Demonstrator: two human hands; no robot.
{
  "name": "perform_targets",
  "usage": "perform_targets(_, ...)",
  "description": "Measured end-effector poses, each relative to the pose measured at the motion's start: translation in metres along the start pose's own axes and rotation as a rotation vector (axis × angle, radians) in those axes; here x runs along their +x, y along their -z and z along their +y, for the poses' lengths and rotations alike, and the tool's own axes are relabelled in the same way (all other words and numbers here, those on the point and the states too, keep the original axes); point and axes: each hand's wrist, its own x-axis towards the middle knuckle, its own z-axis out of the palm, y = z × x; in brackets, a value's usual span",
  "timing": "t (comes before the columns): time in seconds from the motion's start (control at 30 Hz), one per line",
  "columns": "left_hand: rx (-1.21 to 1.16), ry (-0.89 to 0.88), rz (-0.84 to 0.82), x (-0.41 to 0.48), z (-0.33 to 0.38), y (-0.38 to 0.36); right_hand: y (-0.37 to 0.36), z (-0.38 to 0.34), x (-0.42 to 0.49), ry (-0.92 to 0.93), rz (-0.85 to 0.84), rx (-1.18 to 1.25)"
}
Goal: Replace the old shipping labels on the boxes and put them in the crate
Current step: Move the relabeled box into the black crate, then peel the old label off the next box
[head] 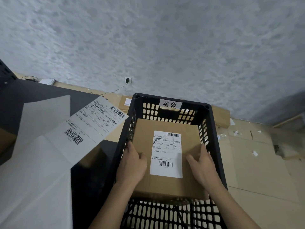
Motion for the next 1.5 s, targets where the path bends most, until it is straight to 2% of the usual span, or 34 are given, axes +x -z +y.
perform_targets(0.1, 0.035, -0.06, 0.052, -0.006, 0.005, 0.005, 0.006, -0.008, -0.002, 0.015, 0.034, -0.063)
perform_targets(0.17, 0.043, -0.115, 0.08, -0.014, 0.011, 0.01, 0.014, -0.017, -0.006, 0.093, 0.09, -0.121)
perform_targets(0.33, 0.081, -0.301, 0.224, -0.053, 0.035, 0.033, 0.042, -0.064, -0.029, 0.434, 0.12, -0.216)
perform_targets(0.43, 0.049, -0.309, 0.339, -0.083, 0.052, 0.057, 0.055, -0.106, -0.046, 0.641, 0.069, -0.125)
perform_targets(0.5, 0.02, -0.305, 0.421, -0.105, 0.06, 0.072, 0.057, -0.129, -0.057, 0.775, 0.034, -0.172)
perform_targets(0.73, 0.132, -0.07, 0.784, -0.196, 0.033, 0.111, 0.042, -0.176, -0.104, 1.119, -0.139, -0.318)
perform_targets(0.83, 0.171, 0.067, 0.9, -0.249, 0.002, 0.122, 0.025, -0.187, -0.14, 1.241, -0.256, -0.283)
perform_targets(0.97, 0.093, 0.241, 1.032, -0.332, -0.049, 0.128, -0.009, -0.2, -0.199, 1.369, -0.434, -0.212)
perform_targets(1.23, 0.018, 0.457, 1.263, -0.472, -0.149, 0.136, -0.086, -0.2, -0.346, 1.511, -0.722, -0.116)
perform_targets(1.5, -0.026, 0.606, 1.381, -0.593, -0.234, 0.155, -0.143, -0.188, -0.495, 1.589, -0.858, -0.073)
